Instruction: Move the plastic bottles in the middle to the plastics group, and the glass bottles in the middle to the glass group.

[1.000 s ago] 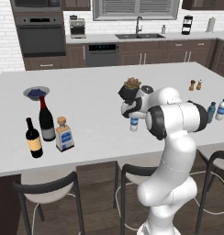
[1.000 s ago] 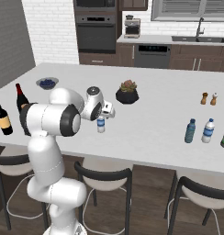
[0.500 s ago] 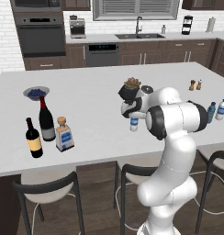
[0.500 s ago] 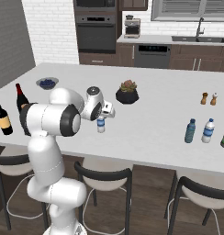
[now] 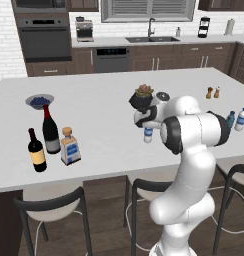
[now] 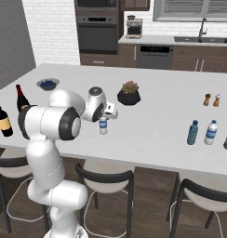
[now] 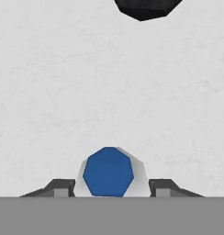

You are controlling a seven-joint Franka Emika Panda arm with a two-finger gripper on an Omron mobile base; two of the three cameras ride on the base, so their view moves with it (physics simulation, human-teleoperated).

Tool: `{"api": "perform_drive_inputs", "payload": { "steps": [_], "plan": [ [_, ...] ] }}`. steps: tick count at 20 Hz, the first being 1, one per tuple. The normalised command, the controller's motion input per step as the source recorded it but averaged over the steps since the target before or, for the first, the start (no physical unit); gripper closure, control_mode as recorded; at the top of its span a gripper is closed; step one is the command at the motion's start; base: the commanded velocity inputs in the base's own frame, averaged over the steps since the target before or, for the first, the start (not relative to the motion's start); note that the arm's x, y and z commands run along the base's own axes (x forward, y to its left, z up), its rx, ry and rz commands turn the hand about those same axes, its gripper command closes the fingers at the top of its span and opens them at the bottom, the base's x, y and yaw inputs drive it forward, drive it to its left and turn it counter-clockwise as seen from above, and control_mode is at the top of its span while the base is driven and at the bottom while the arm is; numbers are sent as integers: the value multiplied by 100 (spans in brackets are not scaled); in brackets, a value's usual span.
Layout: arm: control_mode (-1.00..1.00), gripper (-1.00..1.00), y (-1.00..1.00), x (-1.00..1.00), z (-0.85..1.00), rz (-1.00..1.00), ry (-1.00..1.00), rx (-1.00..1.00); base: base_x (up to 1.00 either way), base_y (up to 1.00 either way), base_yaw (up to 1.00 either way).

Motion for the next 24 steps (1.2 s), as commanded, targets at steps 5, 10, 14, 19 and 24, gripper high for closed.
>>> {"api": "perform_drive_inputs", "payload": {
  "steps": [5,10,14,19,24],
  "plan": [
    [-100,100,-76,-48,33,-8,0,3,0,0,0],
    [-100,100,-97,-35,22,-14,0,3,0,0,0],
    [-100,100,-99,-31,1,-14,0,1,0,0,0],
    [-100,100,-99,-22,3,-15,0,0,0,0,0],
    [-100,100,-96,-17,6,-13,0,0,0,0,0]
  ]
}}
